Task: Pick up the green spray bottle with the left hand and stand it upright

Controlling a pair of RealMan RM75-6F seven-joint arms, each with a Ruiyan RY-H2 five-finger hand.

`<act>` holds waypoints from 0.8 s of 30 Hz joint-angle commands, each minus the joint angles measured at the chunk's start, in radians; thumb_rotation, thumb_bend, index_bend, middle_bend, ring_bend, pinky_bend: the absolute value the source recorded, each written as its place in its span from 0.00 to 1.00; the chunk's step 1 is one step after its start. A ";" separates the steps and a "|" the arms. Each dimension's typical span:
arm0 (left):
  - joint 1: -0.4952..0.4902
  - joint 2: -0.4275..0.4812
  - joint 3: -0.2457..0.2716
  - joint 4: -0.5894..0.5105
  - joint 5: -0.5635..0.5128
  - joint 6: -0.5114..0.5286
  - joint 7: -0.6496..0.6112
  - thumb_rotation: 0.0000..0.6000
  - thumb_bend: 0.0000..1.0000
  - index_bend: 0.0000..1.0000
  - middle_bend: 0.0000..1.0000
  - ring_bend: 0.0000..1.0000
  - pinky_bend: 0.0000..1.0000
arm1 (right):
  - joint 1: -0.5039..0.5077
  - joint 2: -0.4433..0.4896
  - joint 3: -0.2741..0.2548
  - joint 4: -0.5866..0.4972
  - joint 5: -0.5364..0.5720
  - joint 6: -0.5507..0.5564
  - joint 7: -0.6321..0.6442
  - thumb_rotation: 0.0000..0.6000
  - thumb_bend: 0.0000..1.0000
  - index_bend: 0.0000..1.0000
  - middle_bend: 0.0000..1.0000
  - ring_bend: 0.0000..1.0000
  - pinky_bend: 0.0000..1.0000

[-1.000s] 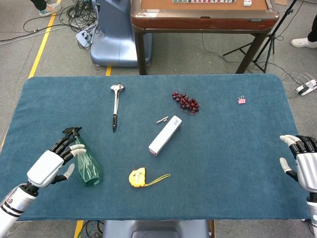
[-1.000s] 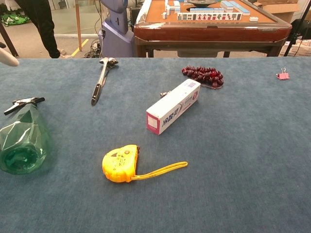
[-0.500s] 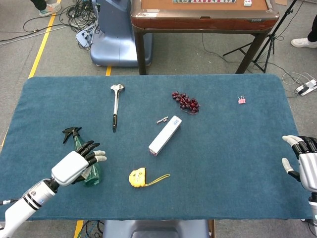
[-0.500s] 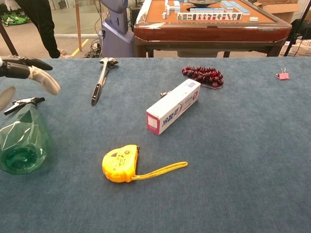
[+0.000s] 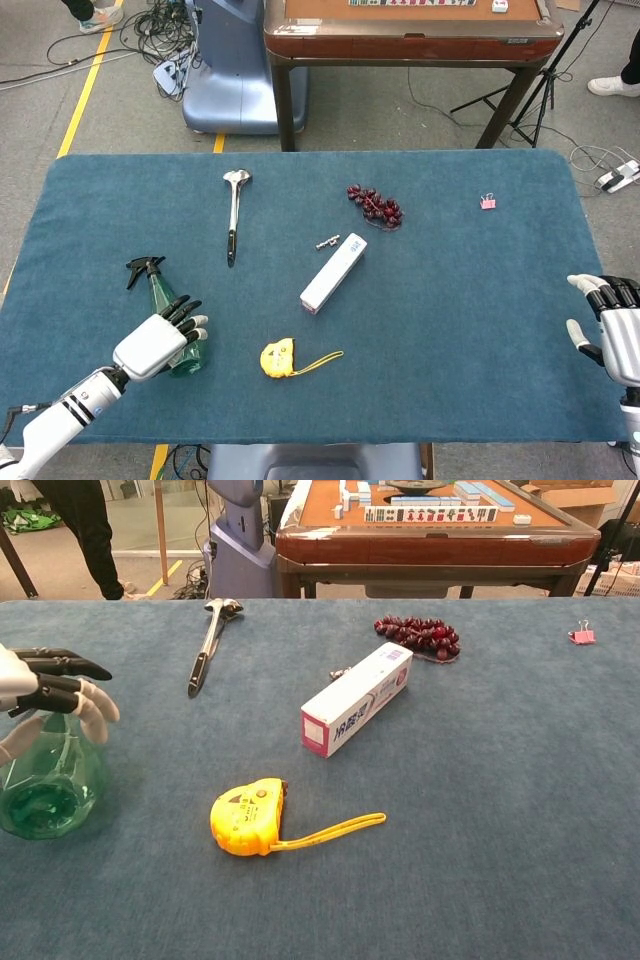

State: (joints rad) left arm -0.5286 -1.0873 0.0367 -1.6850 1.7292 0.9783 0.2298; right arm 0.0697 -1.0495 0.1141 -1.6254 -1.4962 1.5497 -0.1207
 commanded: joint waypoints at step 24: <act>0.060 0.064 0.012 -0.062 -0.252 -0.027 0.470 1.00 0.81 0.36 0.24 0.02 0.00 | -0.007 0.001 0.001 -0.005 0.000 0.015 0.004 1.00 0.29 0.28 0.29 0.20 0.22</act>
State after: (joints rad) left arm -0.4722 -1.0236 0.0540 -1.7462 1.5016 0.9526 0.6723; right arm 0.0626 -1.0490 0.1148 -1.6304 -1.4966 1.5648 -0.1167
